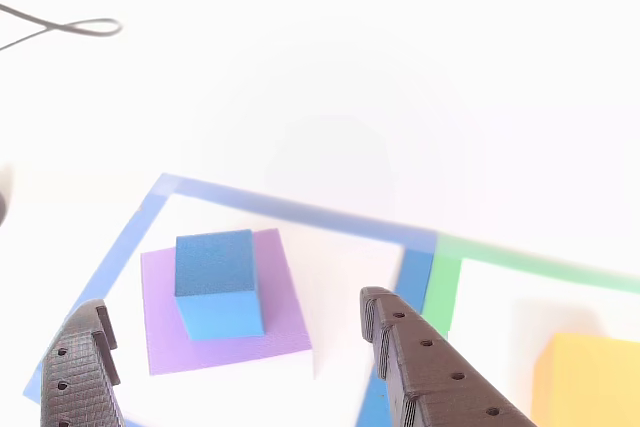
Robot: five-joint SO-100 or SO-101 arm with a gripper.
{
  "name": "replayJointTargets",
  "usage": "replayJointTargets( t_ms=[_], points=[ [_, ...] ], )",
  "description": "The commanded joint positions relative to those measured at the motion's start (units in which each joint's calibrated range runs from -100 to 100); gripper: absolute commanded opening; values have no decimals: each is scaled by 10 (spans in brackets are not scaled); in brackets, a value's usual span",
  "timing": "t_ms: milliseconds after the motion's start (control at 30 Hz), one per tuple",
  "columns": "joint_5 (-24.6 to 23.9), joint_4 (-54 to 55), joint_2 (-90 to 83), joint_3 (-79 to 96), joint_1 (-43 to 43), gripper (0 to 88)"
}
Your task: Tower of hanoi
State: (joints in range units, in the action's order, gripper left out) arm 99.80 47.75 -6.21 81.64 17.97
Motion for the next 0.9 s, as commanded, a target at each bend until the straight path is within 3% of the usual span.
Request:
replayJointTargets(
  t_ms=[0, 867],
  points=[
    [2, 52, 41, -37, 19, 289],
    [2, 150, 222, -140, 38, 288]
  ],
)
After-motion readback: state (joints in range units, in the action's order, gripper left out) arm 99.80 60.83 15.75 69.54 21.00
